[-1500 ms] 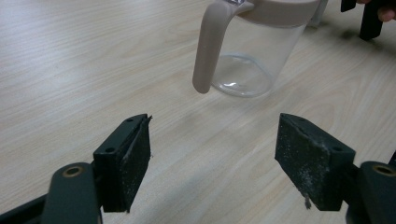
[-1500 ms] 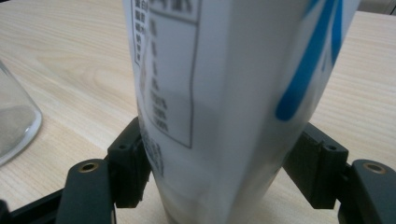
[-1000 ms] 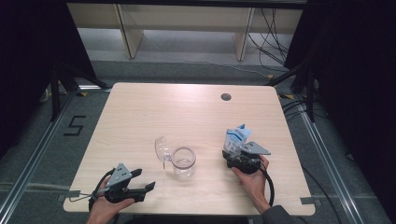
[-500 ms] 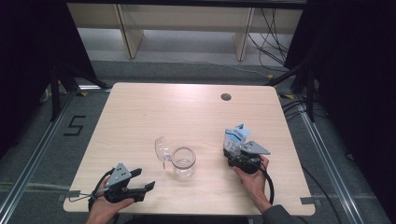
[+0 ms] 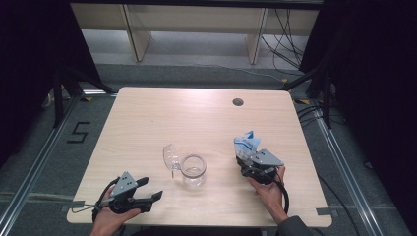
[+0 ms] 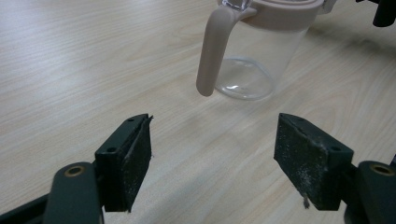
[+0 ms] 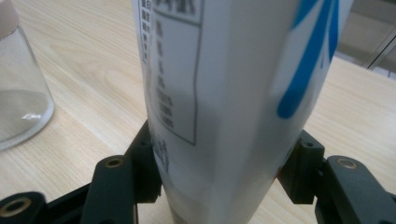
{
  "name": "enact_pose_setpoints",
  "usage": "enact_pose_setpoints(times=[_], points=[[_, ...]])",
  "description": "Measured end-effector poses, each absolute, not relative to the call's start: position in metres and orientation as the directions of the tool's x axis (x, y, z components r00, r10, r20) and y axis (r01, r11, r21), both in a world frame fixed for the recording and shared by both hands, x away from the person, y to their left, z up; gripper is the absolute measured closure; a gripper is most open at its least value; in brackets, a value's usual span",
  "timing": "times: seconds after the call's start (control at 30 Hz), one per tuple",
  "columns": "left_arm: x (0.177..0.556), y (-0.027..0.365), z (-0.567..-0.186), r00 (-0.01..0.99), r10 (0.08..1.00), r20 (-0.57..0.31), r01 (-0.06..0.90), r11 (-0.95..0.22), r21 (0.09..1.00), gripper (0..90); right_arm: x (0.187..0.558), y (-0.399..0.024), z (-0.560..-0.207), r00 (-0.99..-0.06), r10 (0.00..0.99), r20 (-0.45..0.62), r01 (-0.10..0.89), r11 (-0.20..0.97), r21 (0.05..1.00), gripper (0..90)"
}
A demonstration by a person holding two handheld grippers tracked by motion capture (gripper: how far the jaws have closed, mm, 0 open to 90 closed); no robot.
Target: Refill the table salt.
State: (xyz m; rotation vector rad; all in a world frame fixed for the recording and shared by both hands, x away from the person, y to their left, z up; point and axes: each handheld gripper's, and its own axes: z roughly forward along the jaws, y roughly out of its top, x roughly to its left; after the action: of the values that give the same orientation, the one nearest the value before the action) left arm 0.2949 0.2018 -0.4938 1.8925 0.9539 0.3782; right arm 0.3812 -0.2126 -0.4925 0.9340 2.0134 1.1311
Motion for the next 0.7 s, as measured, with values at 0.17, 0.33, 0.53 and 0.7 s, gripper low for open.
enact_pose_setpoints(times=[0.17, 0.33, 0.53, 0.7], points=[[0.295, 0.202, -0.495, 0.643, 0.753, -0.142, 0.462, -0.233, 0.856, 27.0, 0.378, -0.21, -0.489, -0.54, 0.792, -0.285, 0.212, 0.455, 0.865, 44.2], [0.295, 0.202, -0.495, 0.645, 0.752, -0.138, 0.46, -0.236, 0.856, 26.9, 0.373, -0.205, -0.485, -0.539, 0.767, -0.348, 0.162, 0.5, 0.851, 44.2], [0.296, 0.202, -0.495, 0.644, 0.753, -0.136, 0.458, -0.236, 0.857, 27.0, 0.368, -0.199, -0.481, -0.539, 0.747, -0.388, 0.13, 0.529, 0.838, 44.3], [0.296, 0.202, -0.495, 0.644, 0.754, -0.131, 0.458, -0.242, 0.856, 27.0, 0.366, -0.195, -0.48, -0.537, 0.734, -0.416, 0.12, 0.555, 0.823, 44.3]])
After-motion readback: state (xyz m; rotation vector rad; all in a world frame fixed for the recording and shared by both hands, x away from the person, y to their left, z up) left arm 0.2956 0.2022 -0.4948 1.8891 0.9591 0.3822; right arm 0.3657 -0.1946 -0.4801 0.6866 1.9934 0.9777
